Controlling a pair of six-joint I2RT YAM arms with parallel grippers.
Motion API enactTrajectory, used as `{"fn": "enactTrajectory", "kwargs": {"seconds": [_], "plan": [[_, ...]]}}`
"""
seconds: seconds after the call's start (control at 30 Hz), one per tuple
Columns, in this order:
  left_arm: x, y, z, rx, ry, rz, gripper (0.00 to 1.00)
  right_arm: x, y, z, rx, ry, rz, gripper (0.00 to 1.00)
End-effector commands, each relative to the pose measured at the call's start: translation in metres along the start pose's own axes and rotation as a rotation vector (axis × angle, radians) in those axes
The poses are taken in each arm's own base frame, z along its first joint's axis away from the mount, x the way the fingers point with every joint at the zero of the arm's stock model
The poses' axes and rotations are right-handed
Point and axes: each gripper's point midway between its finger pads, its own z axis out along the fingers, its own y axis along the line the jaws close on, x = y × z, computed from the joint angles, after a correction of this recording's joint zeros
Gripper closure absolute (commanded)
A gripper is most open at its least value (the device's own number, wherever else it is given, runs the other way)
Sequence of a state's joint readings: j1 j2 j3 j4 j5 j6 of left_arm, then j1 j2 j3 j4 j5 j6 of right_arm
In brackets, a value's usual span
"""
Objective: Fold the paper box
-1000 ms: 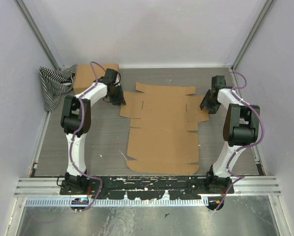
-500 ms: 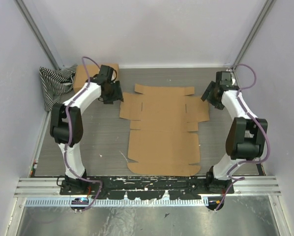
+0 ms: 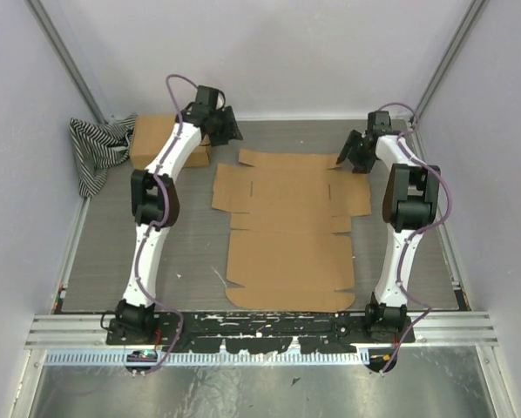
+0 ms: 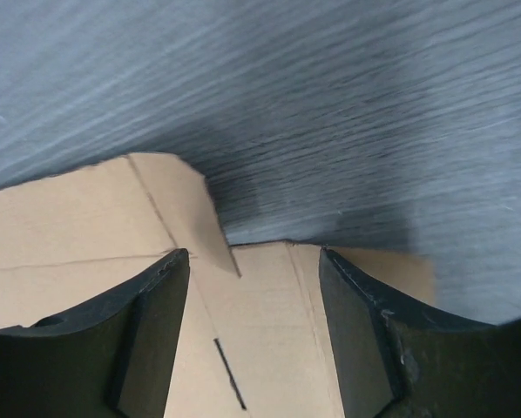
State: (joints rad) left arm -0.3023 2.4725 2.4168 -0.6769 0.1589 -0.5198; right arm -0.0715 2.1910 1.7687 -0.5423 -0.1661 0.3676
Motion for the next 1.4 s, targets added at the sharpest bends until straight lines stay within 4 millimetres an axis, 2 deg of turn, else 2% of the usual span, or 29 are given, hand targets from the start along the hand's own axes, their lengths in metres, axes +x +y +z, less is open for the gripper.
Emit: {"fn": "enactTrajectory", "kwargs": {"seconds": [0.0,0.17,0.37,0.67,0.83,1.17,1.37], "plan": [[0.042,0.0,0.018,-0.002,0.119,-0.027,0.4,-0.018,0.03,-0.006,-0.112,-0.034,-0.041,0.34],[0.055,0.005,0.025,-0.014,0.145,-0.027,0.41,-0.014,0.036,0.004,-0.129,-0.031,-0.059,0.36],[0.061,0.009,0.026,-0.023,0.16,-0.016,0.41,-0.013,0.049,0.011,-0.138,-0.027,-0.094,0.47],[0.062,0.004,0.027,-0.002,0.163,-0.013,0.42,-0.018,0.078,-0.003,-0.144,-0.069,-0.161,0.48],[0.065,0.0,0.028,0.006,0.166,-0.007,0.43,-0.014,0.093,-0.006,-0.149,-0.075,-0.193,0.47],[0.075,0.002,0.032,0.004,0.19,-0.004,0.43,0.016,0.108,0.027,-0.154,-0.003,-0.216,0.48],[0.077,0.005,0.036,0.001,0.195,-0.004,0.43,0.038,0.099,0.05,-0.125,0.051,-0.199,0.47]]}}
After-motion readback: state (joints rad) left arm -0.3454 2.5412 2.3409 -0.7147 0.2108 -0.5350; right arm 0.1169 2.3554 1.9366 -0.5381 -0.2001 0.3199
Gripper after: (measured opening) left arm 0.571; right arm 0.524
